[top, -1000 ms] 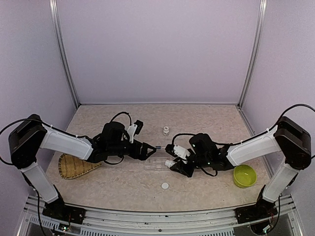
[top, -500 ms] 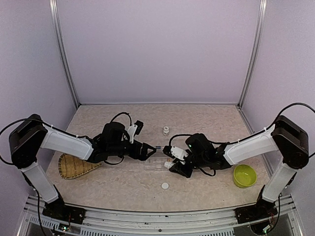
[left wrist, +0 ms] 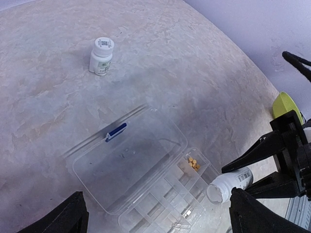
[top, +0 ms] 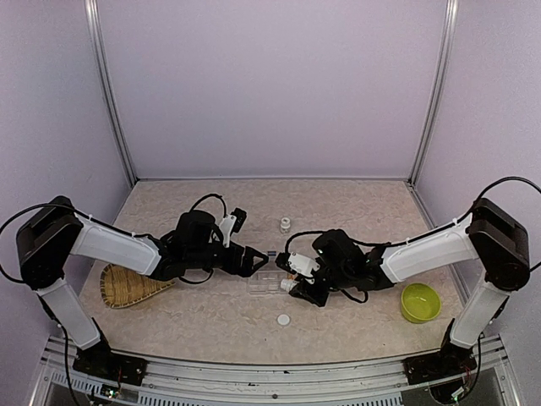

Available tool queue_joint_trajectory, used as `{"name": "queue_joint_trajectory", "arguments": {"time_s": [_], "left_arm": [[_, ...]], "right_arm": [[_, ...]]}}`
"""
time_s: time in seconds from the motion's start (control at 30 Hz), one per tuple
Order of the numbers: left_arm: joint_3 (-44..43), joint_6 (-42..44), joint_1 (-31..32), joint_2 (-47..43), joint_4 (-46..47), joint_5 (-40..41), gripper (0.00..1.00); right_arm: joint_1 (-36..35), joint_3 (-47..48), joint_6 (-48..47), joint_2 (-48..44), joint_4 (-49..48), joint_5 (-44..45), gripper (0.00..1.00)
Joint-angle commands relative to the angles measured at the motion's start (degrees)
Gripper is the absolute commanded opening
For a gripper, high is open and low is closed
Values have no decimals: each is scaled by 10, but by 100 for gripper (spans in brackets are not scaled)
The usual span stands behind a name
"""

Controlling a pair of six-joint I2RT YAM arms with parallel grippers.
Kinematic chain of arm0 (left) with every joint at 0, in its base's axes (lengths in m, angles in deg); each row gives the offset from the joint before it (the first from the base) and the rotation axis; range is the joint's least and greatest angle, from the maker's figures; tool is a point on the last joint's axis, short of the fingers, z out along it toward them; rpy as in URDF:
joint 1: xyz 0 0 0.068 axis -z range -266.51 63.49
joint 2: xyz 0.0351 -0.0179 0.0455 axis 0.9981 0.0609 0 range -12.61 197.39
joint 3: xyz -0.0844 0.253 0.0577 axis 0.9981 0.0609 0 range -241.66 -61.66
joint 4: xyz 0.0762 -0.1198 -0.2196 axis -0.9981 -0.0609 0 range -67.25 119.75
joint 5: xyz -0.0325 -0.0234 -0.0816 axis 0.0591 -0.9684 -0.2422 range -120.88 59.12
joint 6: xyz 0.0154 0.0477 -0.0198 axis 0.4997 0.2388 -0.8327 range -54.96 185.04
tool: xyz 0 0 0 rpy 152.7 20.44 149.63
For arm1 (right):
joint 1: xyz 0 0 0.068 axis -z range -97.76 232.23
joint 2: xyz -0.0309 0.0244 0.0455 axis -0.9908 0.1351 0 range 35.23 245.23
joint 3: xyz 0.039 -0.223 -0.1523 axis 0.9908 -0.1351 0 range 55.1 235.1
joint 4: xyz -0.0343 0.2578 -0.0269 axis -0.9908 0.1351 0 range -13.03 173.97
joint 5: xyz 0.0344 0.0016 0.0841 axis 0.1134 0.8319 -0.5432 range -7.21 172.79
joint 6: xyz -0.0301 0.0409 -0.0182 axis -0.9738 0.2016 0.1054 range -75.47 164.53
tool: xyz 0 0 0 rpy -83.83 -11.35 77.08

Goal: Sort the pills into containers
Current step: Pour the pill into the compartment of the pill container.

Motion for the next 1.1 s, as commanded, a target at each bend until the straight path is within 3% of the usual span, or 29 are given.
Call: {"name": "queue_joint_trajectory", "arguments": {"time_s": [0.0,1.07], "left_arm": [[-4,4,-2,6,8,0,99],[-6,2,-2,13,9,-5,99]], "right_arm": [[-8,19,-2,9,22,16,16],[-20,50,4,-1,86,40,16]]}}
